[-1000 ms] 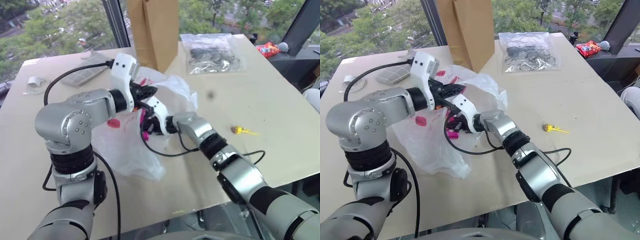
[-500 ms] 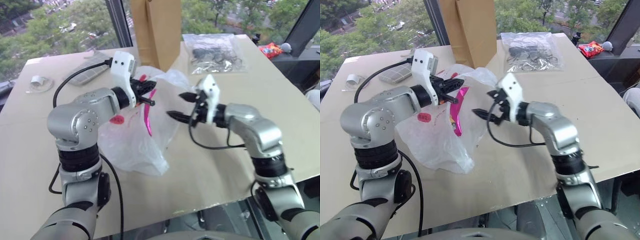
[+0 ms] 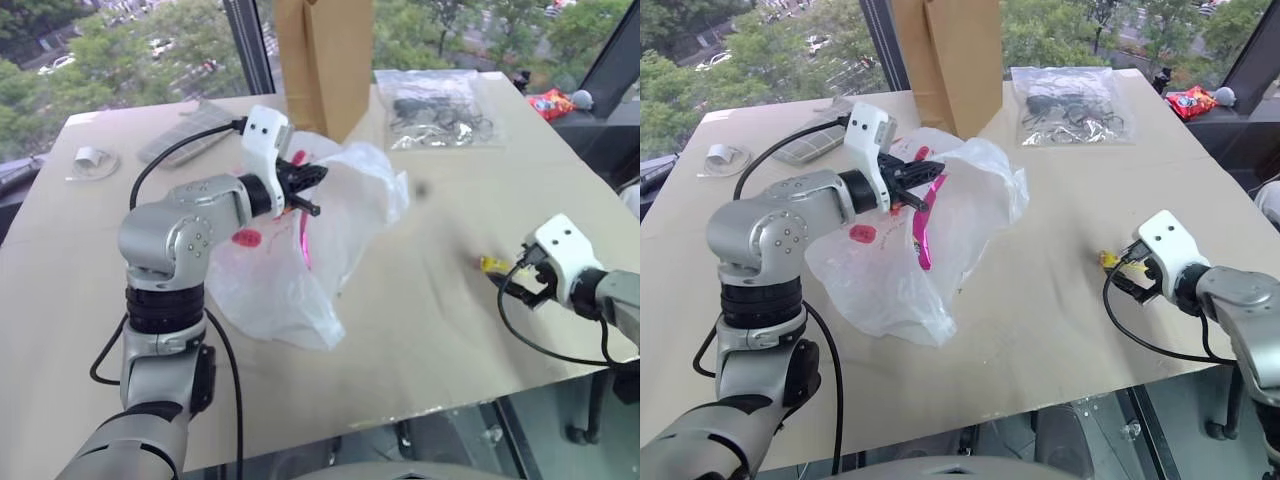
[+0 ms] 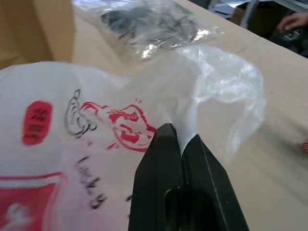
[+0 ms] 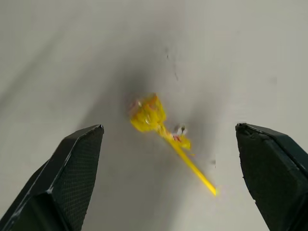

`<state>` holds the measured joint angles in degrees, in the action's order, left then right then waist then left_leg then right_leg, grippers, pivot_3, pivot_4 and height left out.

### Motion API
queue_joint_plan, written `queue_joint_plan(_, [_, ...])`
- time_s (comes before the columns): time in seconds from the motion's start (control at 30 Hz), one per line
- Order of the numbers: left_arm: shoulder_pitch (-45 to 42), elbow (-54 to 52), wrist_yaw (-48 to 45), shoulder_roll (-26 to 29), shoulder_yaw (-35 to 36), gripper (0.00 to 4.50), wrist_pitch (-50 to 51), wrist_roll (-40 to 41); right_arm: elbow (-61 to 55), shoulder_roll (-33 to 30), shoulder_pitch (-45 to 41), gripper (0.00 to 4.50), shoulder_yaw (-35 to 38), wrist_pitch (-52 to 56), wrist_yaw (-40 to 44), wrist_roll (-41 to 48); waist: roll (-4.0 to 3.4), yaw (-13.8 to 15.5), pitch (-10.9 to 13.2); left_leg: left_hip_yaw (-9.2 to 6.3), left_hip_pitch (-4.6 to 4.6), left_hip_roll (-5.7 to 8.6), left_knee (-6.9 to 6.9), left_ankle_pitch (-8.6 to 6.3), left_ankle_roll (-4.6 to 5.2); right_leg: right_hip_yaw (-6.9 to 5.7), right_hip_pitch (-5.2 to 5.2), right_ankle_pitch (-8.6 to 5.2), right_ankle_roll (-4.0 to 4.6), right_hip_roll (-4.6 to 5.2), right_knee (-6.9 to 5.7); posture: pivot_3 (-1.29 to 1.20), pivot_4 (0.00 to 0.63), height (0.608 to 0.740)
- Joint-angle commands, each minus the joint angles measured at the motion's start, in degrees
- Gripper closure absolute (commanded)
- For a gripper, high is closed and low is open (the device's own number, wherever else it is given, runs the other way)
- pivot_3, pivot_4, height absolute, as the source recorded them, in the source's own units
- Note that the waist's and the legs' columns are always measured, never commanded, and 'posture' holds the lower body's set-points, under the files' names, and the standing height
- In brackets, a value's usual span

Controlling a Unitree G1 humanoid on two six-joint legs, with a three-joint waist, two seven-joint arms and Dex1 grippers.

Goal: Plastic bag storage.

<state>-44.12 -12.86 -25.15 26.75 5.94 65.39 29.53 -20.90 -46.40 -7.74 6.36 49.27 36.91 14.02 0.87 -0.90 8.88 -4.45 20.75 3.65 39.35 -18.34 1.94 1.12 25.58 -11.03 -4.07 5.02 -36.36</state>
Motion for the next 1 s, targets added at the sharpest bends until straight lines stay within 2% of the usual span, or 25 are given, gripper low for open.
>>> queue_joint_plan(0.03, [-0.8, -2.4, 0.0, 1.3, 0.8, 4.50, -0.7, 0.3, 8.1, 0.2, -1.4, 0.07, -3.0, -7.8, 1.1, -2.8, 0.00, 0.1, 0.0, -0.01, 0.01, -0.02, 0.00, 0.00, 0.00, 0.00, 0.02, 0.00, 0.00, 0.01, -0.03, 0.00, 0.150, 0.740])
queue_joint_plan(0.07, [-0.6, -2.7, 0.2, 1.4, 0.9, 4.50, -0.5, 0.4, 10.0, 0.5, -1.8, 0.07, -3.5, -9.1, 1.4, -3.0, 0.05, 0.0, 0.0, 0.00, 0.00, -0.03, 0.01, 0.00, 0.00, 0.01, 0.02, 0.00, 0.00, 0.00, -0.04, 0.00, 0.150, 0.740])
queue_joint_plan(0.17, [-0.1, -3.7, 0.6, 1.9, 1.4, 4.50, 0.1, 0.6, 12.6, 0.8, -2.2, 0.76, -4.0, -11.3, 1.8, -3.2, 0.10, 0.1, 0.0, 0.00, -0.02, -0.06, 0.10, 0.00, 0.00, 0.02, -0.07, 0.01, -0.01, 0.00, -0.01, 0.00, 0.150, 0.740])
queue_joint_plan(0.27, [0.3, -4.6, 1.2, 2.1, 1.9, 4.50, 0.8, 0.7, 12.8, 0.7, -1.6, 2.32, -4.4, -12.8, 2.6, -3.1, 0.11, 0.2, -0.1, -0.04, -0.04, -0.06, 0.14, 0.00, 0.00, -0.01, -0.11, 0.01, -0.01, 0.00, -0.02, 0.00, 0.150, 0.740])
queue_joint_plan(0.3, [0.3, -4.6, 1.2, 2.2, 2.0, 4.50, 0.9, 0.6, 12.3, 0.6, -1.4, 2.61, -4.5, -12.9, 2.9, -2.9, 0.11, 0.2, -0.1, -0.05, -0.04, -0.06, 0.14, 0.00, 0.00, -0.02, -0.11, 0.01, -0.01, 0.00, -0.03, 0.00, 0.150, 0.740])
queue_joint_plan(0.33, [0.3, -4.7, 1.3, 2.2, 2.2, 4.50, 1.0, 0.6, 11.5, 0.7, -1.2, 3.28, -4.3, -12.6, 3.3, -2.3, 0.11, 0.3, 0.0, -0.05, -0.04, -0.06, 0.14, 0.00, 0.00, -0.02, -0.12, 0.01, -0.01, 0.00, -0.03, 0.00, 0.150, 0.740])
queue_joint_plan(0.4, [0.3, -4.9, 1.3, 2.2, 2.3, 4.50, 1.1, 0.7, 10.3, 0.7, -0.8, 3.92, -4.1, -12.3, 4.0, -1.4, 0.10, 0.3, 0.0, -0.06, -0.03, -0.05, 0.14, 0.00, 0.00, -0.02, -0.12, 0.01, -0.01, 0.00, -0.02, 0.00, 0.150, 0.740])
queue_joint_plan(0.43, [0.2, -4.8, 1.4, 2.2, 2.4, 4.50, 1.1, 0.8, 9.6, 0.6, -0.7, 4.42, -4.1, -12.1, 4.3, -1.1, 0.11, 0.3, 0.0, -0.08, -0.02, -0.06, 0.14, 0.00, 0.00, -0.03, -0.12, 0.01, -0.01, 0.01, -0.02, 0.00, 0.150, 0.740])
queue_joint_plan(0.6, [-0.7, -3.4, 1.7, 1.6, 3.2, 4.50, 0.9, 1.0, 2.9, 1.8, -0.7, 4.47, -2.4, -8.0, 5.6, 4.2, 0.11, 0.2, 0.0, -0.16, 0.02, -0.06, 0.11, 0.00, 0.00, -0.09, -0.10, 0.01, 0.00, 0.01, 0.01, 0.00, 0.150, 0.740])
queue_joint_plan(0.73, [-1.7, -2.2, 1.7, 1.7, 4.3, 4.50, 1.1, 1.5, -6.8, 6.3, -5.8, 4.47, -3.3, -0.4, 3.6, 11.1, 0.07, 0.1, 0.0, -0.15, 0.04, -0.09, 0.10, 0.00, -0.01, -0.07, -0.06, 0.01, 0.00, -0.01, 0.00, 0.00, 0.150, 0.740])
queue_joint_plan(0.8, [-2.0, -1.9, 1.5, 2.2, 4.5, 4.50, 1.1, 1.7, -9.8, 11.0, -11.0, 4.47, -6.0, 3.8, 0.7, 13.3, 0.08, -0.1, 0.0, -0.13, 0.02, -0.09, 0.10, 0.00, -0.01, -0.05, -0.05, 0.01, 0.00, -0.01, -0.01, 0.00, 0.150, 0.740])
queue_joint_plan(0.87, [-2.2, -2.0, 1.3, 2.9, 5.0, 4.50, 1.6, 2.2, -8.2, 17.8, -18.3, 4.47, -11.5, 6.8, -3.7, 11.7, 0.09, -0.4, 0.0, -0.11, -0.02, -0.13, 0.11, 0.00, -0.02, -0.05, -0.04, 0.03, 0.03, -0.05, -0.04, 0.00, 0.150, 0.740])
queue_joint_plan(0.97, [-2.1, -2.7, 0.5, 4.1, 5.3, 4.50, 2.0, 3.0, -0.1, 26.2, -27.1, 4.47, -16.9, 7.1, -8.5, 8.1, 0.05, -0.1, 0.0, -0.17, 0.04, -0.16, 0.08, 0.03, -0.07, -0.10, 0.08, 0.05, 0.10, -0.10, -0.10, 0.00, 0.150, 0.740])
queue_joint_plan(1.0, [-2.0, -3.2, 0.3, 4.5, 5.5, 4.50, 2.2, 3.4, 6.8, 29.8, -31.4, 4.47, -19.3, 4.4, -10.2, 5.3, 0.07, -0.1, 0.0, -0.19, 0.08, -0.15, 0.06, 0.03, -0.07, -0.11, 0.10, 0.05, 0.10, -0.09, -0.08, 0.00, 0.150, 0.740])
